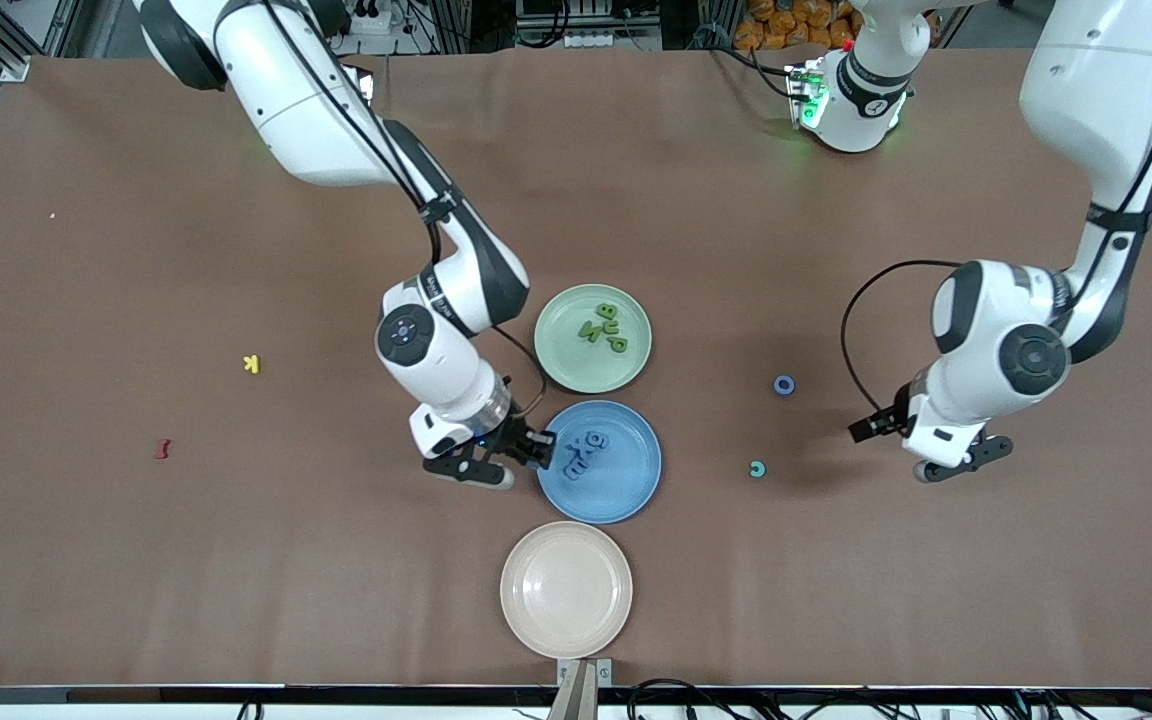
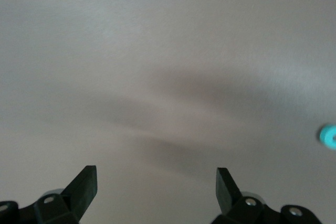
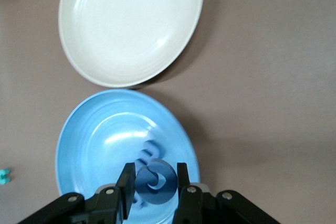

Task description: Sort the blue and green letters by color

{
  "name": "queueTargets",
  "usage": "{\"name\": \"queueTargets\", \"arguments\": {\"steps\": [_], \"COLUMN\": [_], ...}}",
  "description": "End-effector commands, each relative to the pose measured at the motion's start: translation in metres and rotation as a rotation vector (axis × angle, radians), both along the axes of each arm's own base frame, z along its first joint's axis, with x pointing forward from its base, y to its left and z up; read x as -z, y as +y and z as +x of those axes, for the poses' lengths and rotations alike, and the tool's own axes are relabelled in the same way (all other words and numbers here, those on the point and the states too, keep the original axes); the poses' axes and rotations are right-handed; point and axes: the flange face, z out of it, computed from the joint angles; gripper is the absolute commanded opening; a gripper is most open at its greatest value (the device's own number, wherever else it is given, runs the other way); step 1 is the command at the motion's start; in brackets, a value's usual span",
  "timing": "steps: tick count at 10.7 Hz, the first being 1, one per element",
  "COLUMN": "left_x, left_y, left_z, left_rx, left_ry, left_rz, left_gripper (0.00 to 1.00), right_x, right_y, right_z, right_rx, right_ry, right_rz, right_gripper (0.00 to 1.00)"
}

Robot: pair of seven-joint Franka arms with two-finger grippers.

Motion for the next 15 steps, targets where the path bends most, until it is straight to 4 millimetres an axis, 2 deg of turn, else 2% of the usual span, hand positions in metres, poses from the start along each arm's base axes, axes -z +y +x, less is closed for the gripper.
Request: {"name": "queueTargets", "arguments": {"steps": [1, 2, 3, 4, 6, 7, 9, 11, 13, 15], "left_x": [-0.057, -0.075, -0.100, -0.126, -0.181, -0.204, -0.235, -0.264, -0.302, -0.323], "left_y": [0.016, 0.020, 0.028, 0.030, 0.037, 0.042, 0.041, 0.043, 0.043, 0.047], "left_z": [-0.022, -0.025, -0.031, -0.038, -0.047, -0.049, -0.058, -0.064, -0.069, -0.065], "left_rx": [0.047, 0.057, 0.056, 0.059, 0.044, 0.026, 0.037, 0.108, 0.177, 0.192], "left_ry": [0.046, 0.046, 0.041, 0.038, -0.024, -0.058, -0.084, -0.080, -0.063, -0.047], "left_rz": [-0.025, -0.046, -0.067, -0.066, -0.065, -0.078, -0.065, -0.049, -0.050, -0.062], "left_gripper": [1.00, 1.00, 1.00, 1.00, 1.00, 1.00, 1.00, 1.00, 1.00, 1.00], "right_x": [0.009, 0.011, 0.013, 0.016, 0.024, 0.025, 0.033, 0.037, 0.032, 0.035], "right_y": [0.045, 0.056, 0.059, 0.062, 0.052, 0.044, 0.015, -0.032, -0.087, -0.148], "right_z": [-0.012, -0.017, -0.019, -0.022, -0.017, -0.013, -0.001, 0.025, 0.047, 0.067], "right_rx": [0.017, 0.025, 0.071, 0.093, 0.073, 0.059, 0.010, -0.007, -0.072, -0.119], "right_ry": [-0.037, -0.036, -0.016, 0.004, -0.006, -0.010, 0.013, 0.028, 0.062, 0.080], "right_rz": [0.056, 0.067, 0.079, 0.078, 0.039, 0.003, -0.110, -0.148, -0.198, -0.239], "right_gripper": [0.21, 0.32, 0.98, 1.00, 1.00, 1.00, 1.00, 1.00, 1.00, 1.00]}}
